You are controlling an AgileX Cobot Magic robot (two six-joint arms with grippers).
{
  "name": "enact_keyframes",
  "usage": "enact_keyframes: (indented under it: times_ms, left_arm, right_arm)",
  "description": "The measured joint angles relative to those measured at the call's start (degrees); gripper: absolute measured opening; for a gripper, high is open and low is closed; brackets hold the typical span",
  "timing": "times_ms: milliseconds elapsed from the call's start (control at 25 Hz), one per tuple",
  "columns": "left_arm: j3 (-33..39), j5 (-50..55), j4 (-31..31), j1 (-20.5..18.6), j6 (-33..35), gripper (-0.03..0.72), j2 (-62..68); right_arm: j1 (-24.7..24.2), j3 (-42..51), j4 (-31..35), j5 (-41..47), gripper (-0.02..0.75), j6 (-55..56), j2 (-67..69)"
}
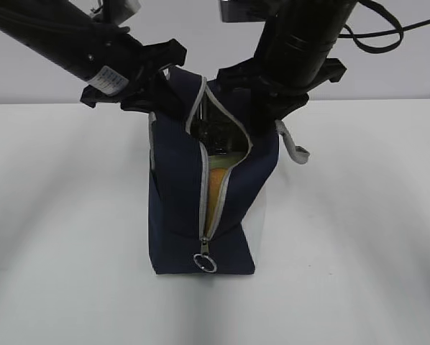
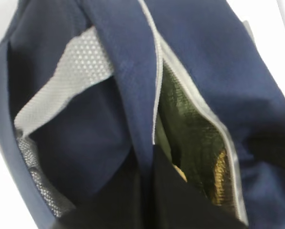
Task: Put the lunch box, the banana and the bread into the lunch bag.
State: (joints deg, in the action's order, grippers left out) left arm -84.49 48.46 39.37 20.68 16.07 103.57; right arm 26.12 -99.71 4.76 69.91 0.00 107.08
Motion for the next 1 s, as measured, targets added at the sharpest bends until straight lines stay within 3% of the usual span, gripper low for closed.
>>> enact_keyframes:
  times_ms: [280, 360, 440, 600, 680, 800, 1000]
  left_arm:
    - [0.0, 0.4, 1.0, 0.0, 0.0, -0.003, 0.2]
    - [0.0, 0.7, 1.0, 0.0, 0.0, 0.023, 0.2]
    - [0.0, 0.7, 1.0, 0.0, 0.0, 0.107, 0.2]
    - [0.0, 2.0, 1.0, 0.0, 0.0, 0.410, -0.4]
    - [0.0, 3.6, 1.0, -0.3, 0.0, 0.501, -1.5]
    - [0.0, 5.7, -0.1, -0.6, 0.1, 0.526, -3.9]
    - [0.0, 7.4, -6.4, -0.6, 0.4, 0.502, -9.2]
  right_arm:
    - [0.0, 0.0, -2.9, -0.2, -0.008, 0.0, 0.1]
    - [0.0, 0.0, -2.9, -0.2, 0.035, 0.0, 0.2]
    - [0.0, 0.0, -2.3, -0.3, 0.132, 0.0, 0.3]
    - [0.0, 0.0, -1.0, -0.3, 0.407, 0.0, 0.3]
    - [0.0, 0.0, -0.8, 0.3, 0.468, 0.0, 0.3]
    - [0.0, 0.0, -0.5, 0.5, 0.482, 0.0, -1.0]
    - [0.1, 2.6, 1.3, -1.1, 0.482, 0.3, -7.7]
